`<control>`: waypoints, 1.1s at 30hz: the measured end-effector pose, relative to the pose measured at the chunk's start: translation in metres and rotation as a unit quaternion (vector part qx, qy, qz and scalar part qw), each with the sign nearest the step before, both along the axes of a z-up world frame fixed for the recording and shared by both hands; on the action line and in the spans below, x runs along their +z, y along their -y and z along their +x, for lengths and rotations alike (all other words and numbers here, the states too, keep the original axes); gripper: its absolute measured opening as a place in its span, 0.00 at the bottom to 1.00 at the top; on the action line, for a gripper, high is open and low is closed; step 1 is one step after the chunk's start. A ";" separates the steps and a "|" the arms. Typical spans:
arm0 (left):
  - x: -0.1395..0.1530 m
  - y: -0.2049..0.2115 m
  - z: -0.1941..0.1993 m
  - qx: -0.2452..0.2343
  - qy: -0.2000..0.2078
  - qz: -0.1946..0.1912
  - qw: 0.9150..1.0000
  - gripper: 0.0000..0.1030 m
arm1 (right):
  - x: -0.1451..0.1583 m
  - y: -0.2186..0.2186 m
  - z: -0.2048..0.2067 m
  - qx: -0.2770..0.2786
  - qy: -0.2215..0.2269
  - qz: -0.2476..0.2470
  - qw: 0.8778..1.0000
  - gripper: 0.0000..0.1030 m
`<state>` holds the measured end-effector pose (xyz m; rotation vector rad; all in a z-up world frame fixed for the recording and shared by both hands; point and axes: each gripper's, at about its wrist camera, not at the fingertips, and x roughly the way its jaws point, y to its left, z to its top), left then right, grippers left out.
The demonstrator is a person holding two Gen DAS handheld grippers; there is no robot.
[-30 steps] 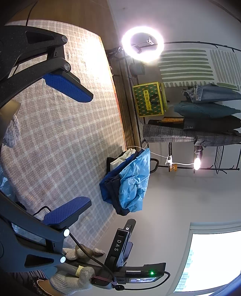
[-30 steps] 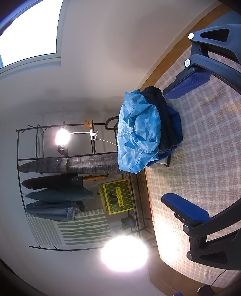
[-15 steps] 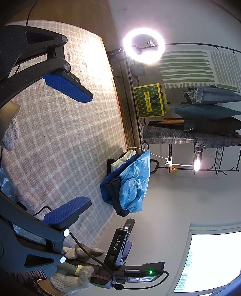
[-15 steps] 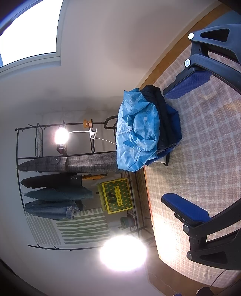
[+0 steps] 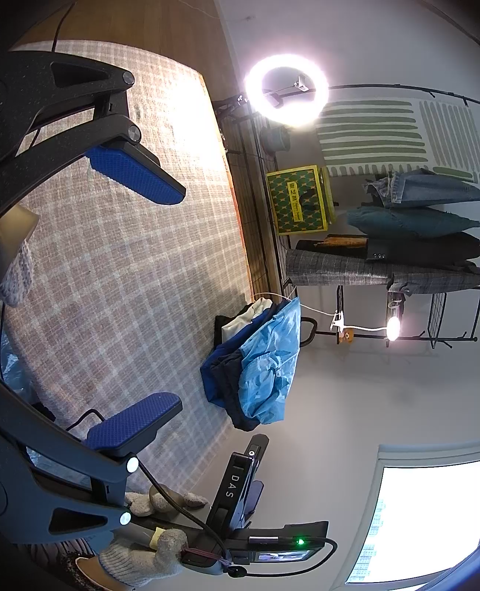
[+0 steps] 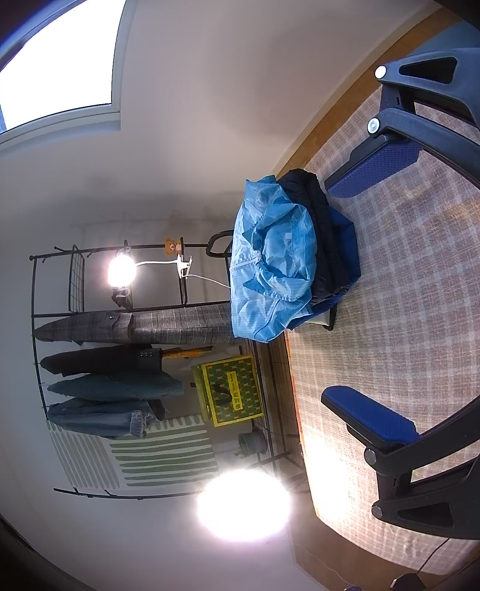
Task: Fold large clothes
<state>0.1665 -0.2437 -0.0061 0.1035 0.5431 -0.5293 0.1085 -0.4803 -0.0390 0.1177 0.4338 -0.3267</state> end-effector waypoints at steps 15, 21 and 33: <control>-0.001 0.000 -0.001 -0.001 -0.003 -0.002 1.000 1.00 | -0.002 -0.001 0.000 0.002 -0.002 -0.001 1.000 1.00; -0.001 -0.001 -0.001 -0.001 -0.002 -0.002 1.000 1.00 | -0.003 0.000 0.000 0.003 -0.002 -0.001 1.000 1.00; 0.004 -0.003 -0.004 0.004 0.009 -0.004 1.000 1.00 | -0.005 0.000 0.001 0.006 -0.004 -0.003 1.000 1.00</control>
